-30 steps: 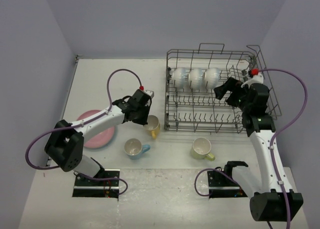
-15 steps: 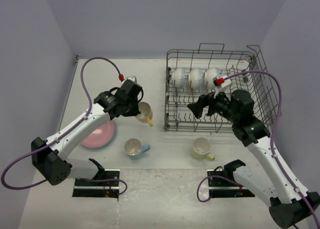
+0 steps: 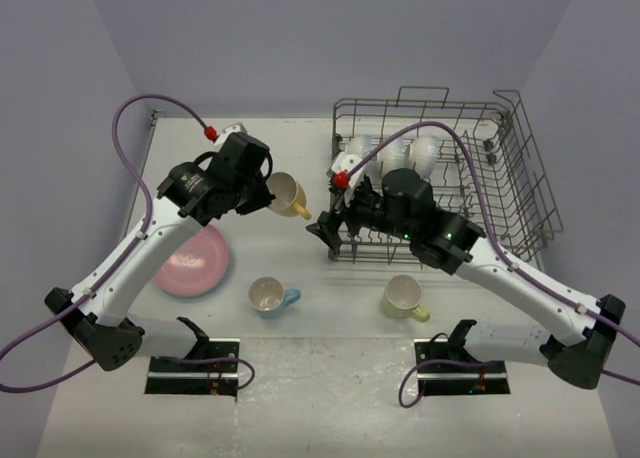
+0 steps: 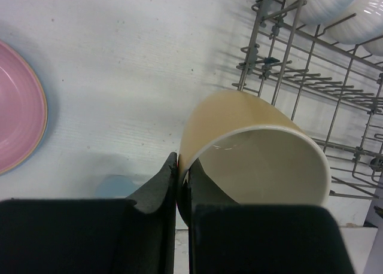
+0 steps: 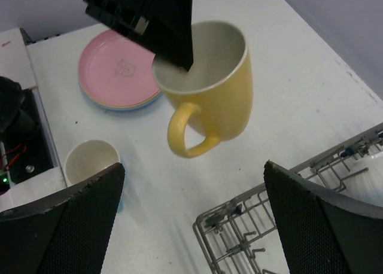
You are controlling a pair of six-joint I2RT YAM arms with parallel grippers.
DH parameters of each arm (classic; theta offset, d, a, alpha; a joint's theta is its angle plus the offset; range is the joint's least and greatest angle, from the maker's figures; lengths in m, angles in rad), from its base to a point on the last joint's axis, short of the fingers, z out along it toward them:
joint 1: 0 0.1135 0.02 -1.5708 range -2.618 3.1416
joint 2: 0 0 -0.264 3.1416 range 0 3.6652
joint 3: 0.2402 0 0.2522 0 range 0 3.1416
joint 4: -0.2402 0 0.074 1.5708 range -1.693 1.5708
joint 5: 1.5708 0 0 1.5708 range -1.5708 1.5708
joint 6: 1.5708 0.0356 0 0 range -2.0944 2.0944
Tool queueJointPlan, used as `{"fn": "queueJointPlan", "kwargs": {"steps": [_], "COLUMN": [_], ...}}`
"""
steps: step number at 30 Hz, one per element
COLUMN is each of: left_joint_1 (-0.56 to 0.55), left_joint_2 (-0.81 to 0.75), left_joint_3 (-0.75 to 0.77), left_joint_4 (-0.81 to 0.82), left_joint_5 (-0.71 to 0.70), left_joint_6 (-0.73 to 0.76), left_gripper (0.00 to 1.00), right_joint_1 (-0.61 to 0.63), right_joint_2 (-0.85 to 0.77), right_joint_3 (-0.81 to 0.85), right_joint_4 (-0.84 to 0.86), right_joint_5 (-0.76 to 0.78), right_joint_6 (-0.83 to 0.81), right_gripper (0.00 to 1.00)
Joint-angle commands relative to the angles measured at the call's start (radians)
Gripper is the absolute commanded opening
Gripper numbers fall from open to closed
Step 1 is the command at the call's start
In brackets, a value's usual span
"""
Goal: Load the mixed dishes into the dish rack
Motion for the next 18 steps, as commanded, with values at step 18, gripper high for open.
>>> {"fn": "queueJointPlan", "kwargs": {"steps": [18], "left_joint_1": [0.009], "left_joint_2": [-0.052], "left_joint_3": [0.010], "left_joint_4": [0.050], "left_joint_5": [0.008], "left_joint_6": [-0.113], "left_gripper": [0.00], "right_joint_1": [0.069], "right_joint_2": [0.252], "right_joint_3": [0.183], "right_joint_4": [-0.019], "right_joint_5": [0.187], "right_joint_6": [0.005], "right_gripper": [0.66]}}
